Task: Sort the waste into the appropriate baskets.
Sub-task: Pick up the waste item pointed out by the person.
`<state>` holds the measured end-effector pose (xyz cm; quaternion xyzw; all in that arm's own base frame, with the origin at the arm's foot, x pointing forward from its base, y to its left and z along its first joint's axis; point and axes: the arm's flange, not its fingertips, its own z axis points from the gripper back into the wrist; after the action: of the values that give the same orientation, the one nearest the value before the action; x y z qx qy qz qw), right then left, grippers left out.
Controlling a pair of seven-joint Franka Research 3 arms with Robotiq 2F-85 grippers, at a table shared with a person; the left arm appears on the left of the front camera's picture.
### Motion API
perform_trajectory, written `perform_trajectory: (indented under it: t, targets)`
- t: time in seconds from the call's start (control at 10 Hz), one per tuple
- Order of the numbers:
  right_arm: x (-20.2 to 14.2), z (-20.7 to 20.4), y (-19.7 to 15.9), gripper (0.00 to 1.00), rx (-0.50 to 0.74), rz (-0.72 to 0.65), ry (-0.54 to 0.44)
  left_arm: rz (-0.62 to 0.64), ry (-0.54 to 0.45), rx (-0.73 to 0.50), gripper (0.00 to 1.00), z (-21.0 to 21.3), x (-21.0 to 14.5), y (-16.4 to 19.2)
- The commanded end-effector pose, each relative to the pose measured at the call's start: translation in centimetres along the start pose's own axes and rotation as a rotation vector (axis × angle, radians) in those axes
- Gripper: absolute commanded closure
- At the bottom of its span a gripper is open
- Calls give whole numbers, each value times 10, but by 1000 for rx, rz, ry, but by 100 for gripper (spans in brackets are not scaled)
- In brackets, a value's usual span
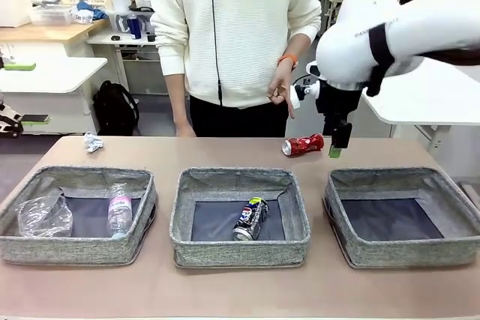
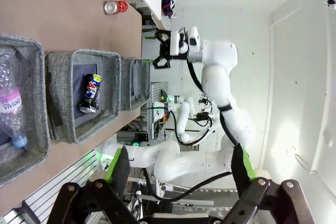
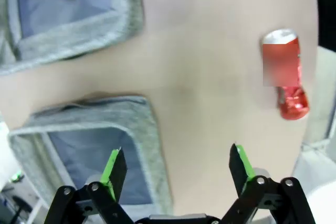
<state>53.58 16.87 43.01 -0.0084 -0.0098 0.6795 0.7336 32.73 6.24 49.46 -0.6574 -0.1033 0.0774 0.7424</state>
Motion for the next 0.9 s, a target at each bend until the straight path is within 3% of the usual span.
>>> perform_trajectory:
  t: [0.0,0.1,0.2,0.4,0.8]
  targets:
    - [-2,-1,-36,0,-40,129,-47,-4,4,-15,0,0,-1,-3]
    - [-11,-15,-45,0,-82,218,-181,-4,4,-15,0,0,-1,-3]
    - [-19,-28,-50,0,-129,229,-232,-4,4,-15,0,0,-1,-3]
    - [-29,-55,-57,0,-240,185,-231,-4,4,-15,0,0,-1,-3]
    - [-31,-87,-74,0,-344,157,-251,-4,4,-15,0,0,-1,-3]
